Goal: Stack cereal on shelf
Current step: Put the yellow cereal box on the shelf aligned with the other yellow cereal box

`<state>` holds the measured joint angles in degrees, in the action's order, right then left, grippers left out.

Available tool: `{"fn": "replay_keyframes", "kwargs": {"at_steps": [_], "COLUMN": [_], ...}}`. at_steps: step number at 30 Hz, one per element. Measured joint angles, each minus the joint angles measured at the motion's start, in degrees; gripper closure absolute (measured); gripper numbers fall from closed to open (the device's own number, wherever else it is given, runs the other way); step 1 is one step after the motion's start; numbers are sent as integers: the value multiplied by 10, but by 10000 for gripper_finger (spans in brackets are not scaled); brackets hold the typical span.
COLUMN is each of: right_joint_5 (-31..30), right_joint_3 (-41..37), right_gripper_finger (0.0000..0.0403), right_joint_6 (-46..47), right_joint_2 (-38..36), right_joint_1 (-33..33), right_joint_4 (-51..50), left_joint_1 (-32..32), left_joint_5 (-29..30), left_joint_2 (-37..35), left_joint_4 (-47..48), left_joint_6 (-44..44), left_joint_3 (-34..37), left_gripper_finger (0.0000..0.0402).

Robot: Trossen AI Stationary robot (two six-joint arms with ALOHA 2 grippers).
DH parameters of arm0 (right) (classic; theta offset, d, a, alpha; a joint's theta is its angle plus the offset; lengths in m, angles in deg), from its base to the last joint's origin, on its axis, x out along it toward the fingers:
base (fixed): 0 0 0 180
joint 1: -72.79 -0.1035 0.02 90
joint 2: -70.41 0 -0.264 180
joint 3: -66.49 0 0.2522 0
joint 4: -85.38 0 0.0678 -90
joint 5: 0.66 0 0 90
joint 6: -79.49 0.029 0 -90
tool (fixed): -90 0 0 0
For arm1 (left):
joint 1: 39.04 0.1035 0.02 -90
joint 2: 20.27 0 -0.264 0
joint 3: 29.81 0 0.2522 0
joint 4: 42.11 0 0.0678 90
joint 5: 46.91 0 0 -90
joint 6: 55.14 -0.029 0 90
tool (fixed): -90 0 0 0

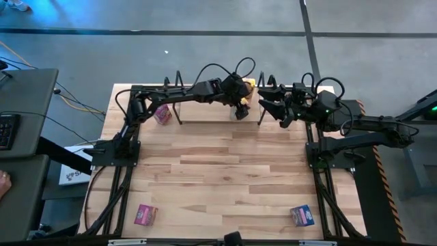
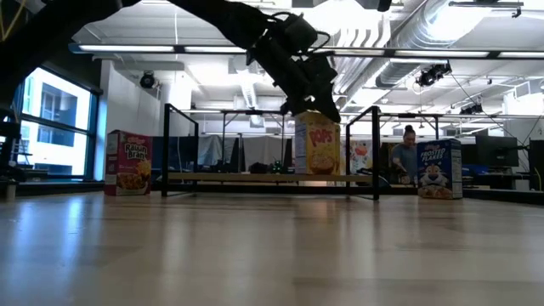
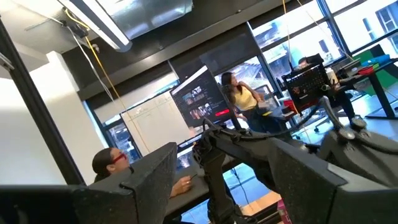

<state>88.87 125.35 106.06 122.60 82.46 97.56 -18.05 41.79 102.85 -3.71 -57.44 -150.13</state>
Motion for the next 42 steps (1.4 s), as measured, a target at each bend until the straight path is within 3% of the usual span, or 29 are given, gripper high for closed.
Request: {"fn": "replay_keyframes", "kwargs": {"at_steps": [12, 16, 20, 25, 28, 32, 39, 42], "right_joint_5": [0, 0, 0, 0, 0, 0, 0, -5], "right_joint_3": [0, 0, 0, 0, 0, 0, 0, 0], "right_gripper_finger": [153, 153, 153, 153, 153, 153, 153, 153], "right_joint_6": [0, 0, 0, 0, 0, -1, -11, -11], "right_joint_2": [0, 0, 0, 0, 0, 0, 0, 0], "right_joint_1": [0, 0, 0, 0, 0, 0, 0, 0], "right_joint_4": [-5, -9, -16, -31, -31, -31, -31, -30], "left_joint_1": [28, 27, 17, -11, -43, -86, -142, -144], "left_joint_5": [-3, -8, -7, -1, 34, 89, 171, 179], "left_joint_2": [-84, -141, -225, -351, -405, -403, -303, -257], "left_joint_4": [27, 33, -48, -220, -316, -350, -442, -485], "left_joint_6": [38, 78, 149, 301, 402, 516, 663, 716], "left_joint_3": [1, 25, 134, 348, 458, 530, 515, 508], "left_gripper_finger": [113, 137, 217, 369, 389, 400, 401, 401]}}
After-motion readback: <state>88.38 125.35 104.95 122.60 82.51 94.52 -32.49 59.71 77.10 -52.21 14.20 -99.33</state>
